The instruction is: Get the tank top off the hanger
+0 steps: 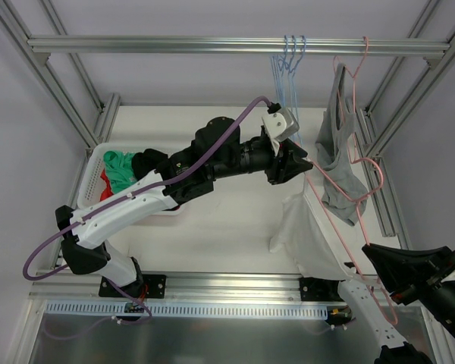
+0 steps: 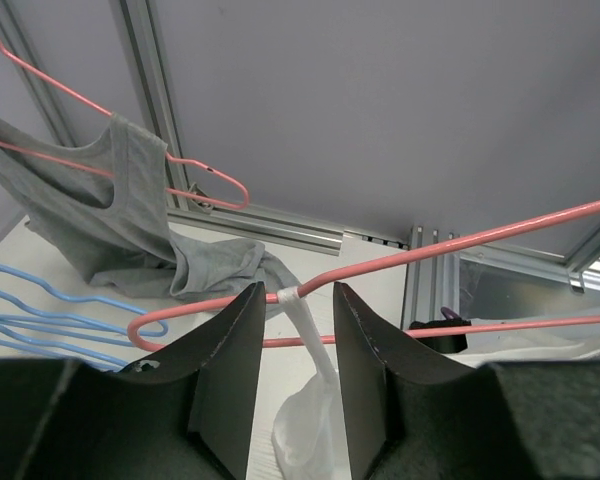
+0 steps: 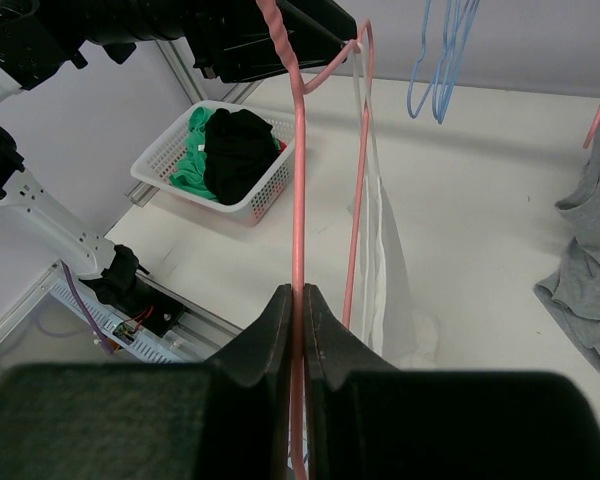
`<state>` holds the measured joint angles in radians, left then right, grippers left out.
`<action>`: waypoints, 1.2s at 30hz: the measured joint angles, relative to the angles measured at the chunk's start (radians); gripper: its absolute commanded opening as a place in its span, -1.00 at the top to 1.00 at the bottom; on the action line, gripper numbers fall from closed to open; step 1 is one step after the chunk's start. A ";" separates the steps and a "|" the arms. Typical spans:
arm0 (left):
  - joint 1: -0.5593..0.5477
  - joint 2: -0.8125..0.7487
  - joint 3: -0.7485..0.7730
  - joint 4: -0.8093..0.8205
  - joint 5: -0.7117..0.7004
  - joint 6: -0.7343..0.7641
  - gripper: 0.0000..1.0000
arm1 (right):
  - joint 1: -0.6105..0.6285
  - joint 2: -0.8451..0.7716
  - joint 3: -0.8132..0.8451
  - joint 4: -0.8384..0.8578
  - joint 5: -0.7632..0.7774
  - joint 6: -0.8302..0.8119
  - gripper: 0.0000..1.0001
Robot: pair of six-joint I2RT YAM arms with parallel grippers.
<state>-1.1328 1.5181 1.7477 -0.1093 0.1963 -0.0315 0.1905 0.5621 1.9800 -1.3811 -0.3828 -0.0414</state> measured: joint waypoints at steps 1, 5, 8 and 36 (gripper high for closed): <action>0.000 0.000 0.000 0.001 0.000 -0.002 0.34 | 0.000 0.000 0.000 0.000 -0.001 0.001 0.99; 0.000 0.000 -0.003 0.002 -0.001 -0.005 0.29 | 0.000 0.000 0.000 0.001 -0.002 0.004 0.99; 0.000 0.000 -0.014 0.010 -0.001 -0.005 0.11 | 0.000 0.000 0.000 0.004 -0.001 0.005 0.99; 0.000 -0.022 -0.121 0.076 -0.024 -0.032 0.45 | 0.003 0.000 -0.040 0.068 -0.011 0.014 0.99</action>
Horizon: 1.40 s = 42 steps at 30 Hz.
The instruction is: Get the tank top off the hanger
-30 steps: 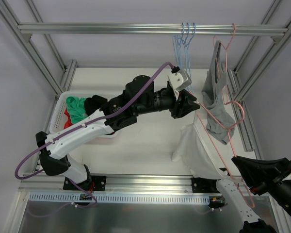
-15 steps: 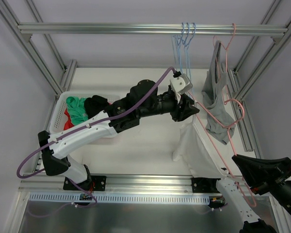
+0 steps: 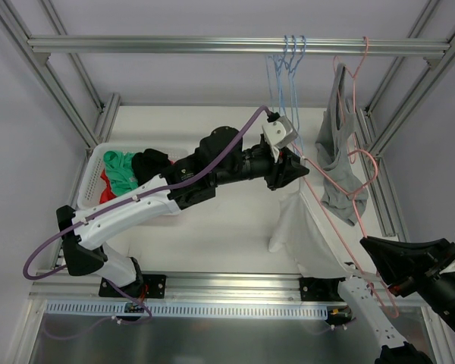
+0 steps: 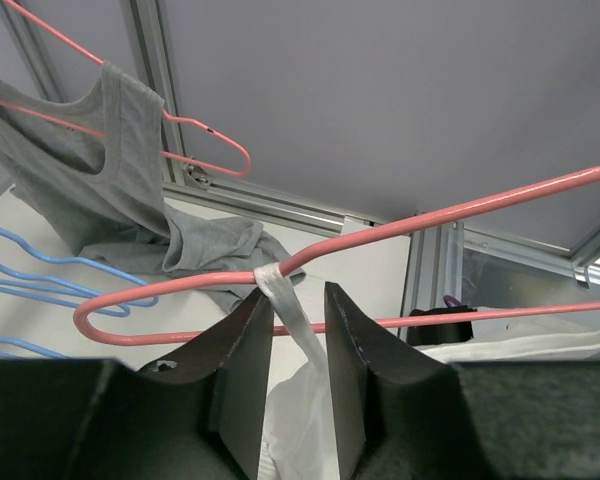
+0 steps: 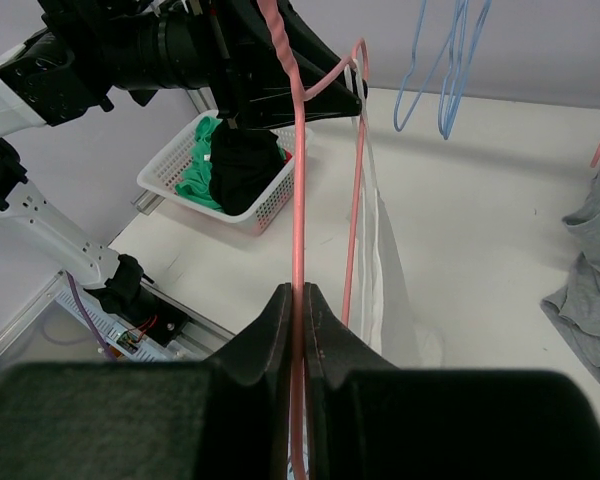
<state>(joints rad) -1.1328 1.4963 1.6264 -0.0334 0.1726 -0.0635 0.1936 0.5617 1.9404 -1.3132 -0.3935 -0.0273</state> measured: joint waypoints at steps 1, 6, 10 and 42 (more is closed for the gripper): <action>0.000 -0.006 -0.007 0.000 0.000 0.000 0.52 | 0.000 0.000 -0.004 0.000 0.000 0.000 0.99; 0.000 -0.020 -0.020 0.001 0.000 0.000 0.70 | 0.002 0.000 -0.004 0.000 0.000 0.000 0.99; 0.000 -0.020 -0.020 0.001 0.000 -0.001 0.90 | 0.003 0.000 -0.004 0.000 0.000 0.000 0.99; 0.000 -0.075 -0.071 0.007 -0.013 -0.001 0.45 | 0.010 0.000 -0.016 0.010 0.008 -0.002 0.99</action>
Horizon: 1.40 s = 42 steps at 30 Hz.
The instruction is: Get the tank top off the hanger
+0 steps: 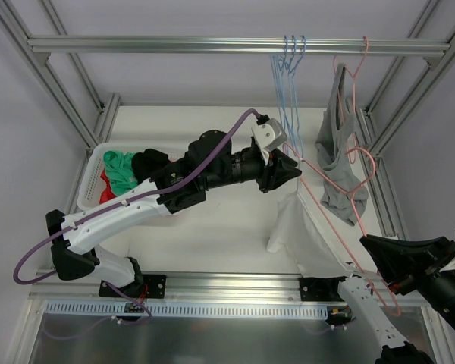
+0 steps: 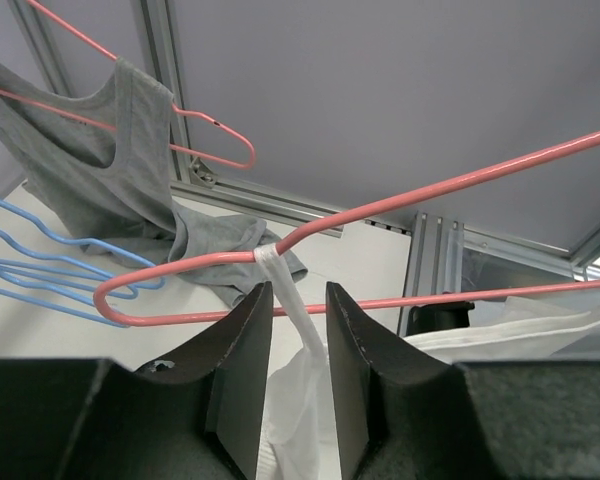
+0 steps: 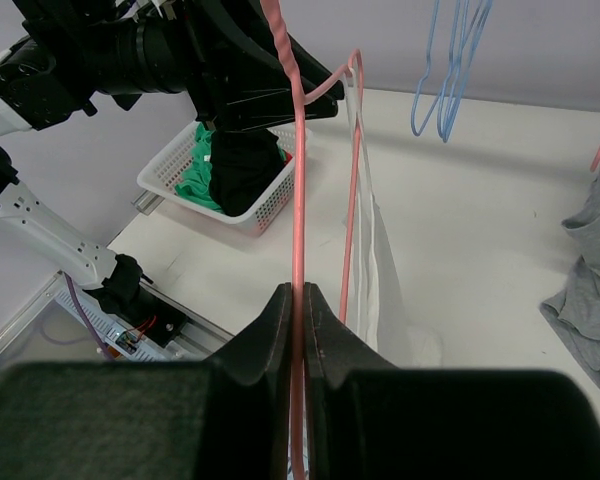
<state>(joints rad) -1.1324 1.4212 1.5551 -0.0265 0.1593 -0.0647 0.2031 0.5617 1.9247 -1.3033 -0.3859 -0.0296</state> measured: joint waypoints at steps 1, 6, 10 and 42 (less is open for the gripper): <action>0.000 0.000 0.000 0.000 0.000 0.000 0.57 | 0.000 0.000 0.000 0.002 -0.002 0.000 0.99; 0.000 0.008 0.000 0.001 0.000 -0.002 0.67 | 0.000 0.000 0.002 0.015 -0.011 0.000 1.00; 0.001 0.025 0.000 0.002 0.000 -0.003 0.69 | 0.000 0.000 0.003 0.020 -0.014 0.000 0.99; 0.015 -0.005 -0.062 0.006 -0.063 -0.008 1.00 | 0.016 -0.003 -0.033 0.034 -0.021 -0.010 0.99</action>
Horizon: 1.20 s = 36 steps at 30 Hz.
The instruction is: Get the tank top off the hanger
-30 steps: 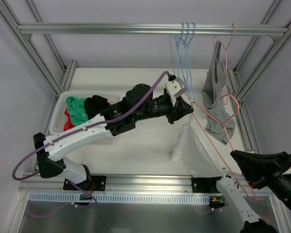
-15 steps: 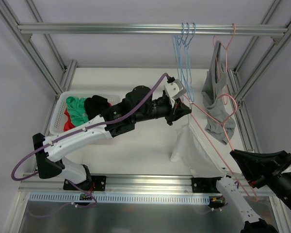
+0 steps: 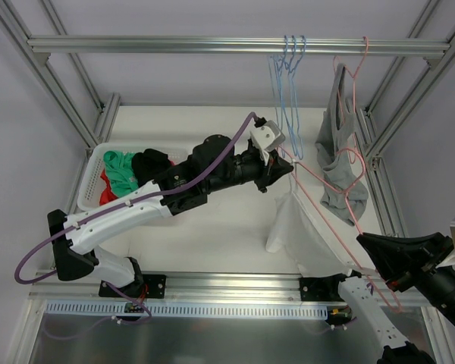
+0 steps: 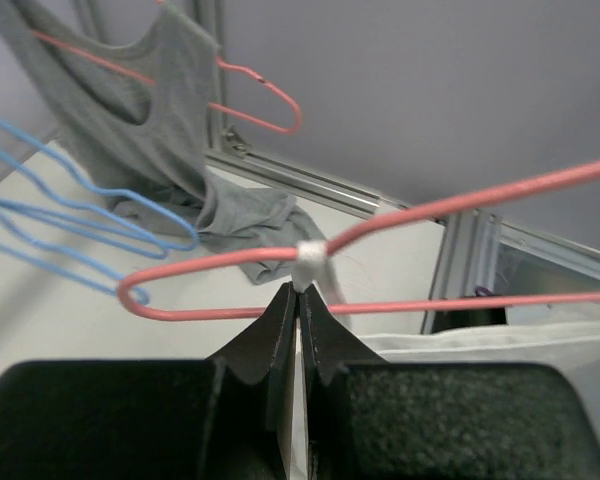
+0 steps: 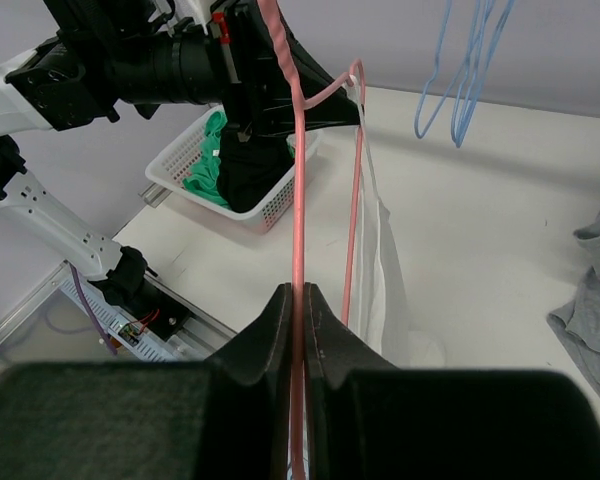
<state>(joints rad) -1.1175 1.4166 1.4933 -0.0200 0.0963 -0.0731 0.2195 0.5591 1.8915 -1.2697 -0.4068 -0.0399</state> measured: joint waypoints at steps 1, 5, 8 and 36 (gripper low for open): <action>0.000 -0.003 -0.003 0.000 -0.032 -0.004 1.00 | 0.000 -0.003 -0.006 0.002 -0.007 -0.004 0.99; 0.000 -0.034 -0.027 -0.001 -0.205 -0.030 1.00 | 0.000 -0.033 -0.055 0.006 -0.050 -0.026 0.99; 0.000 -0.099 -0.072 -0.006 -0.363 -0.053 1.00 | 0.000 -0.059 -0.094 0.008 -0.086 -0.046 0.99; 0.006 -0.459 -0.676 0.175 0.081 -0.125 1.00 | 0.063 0.318 -0.785 2.076 -0.110 0.546 0.99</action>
<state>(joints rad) -1.1118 0.9577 0.8177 0.1547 0.1776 -0.1978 0.2829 0.8772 1.1065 0.8066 -0.5171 0.5056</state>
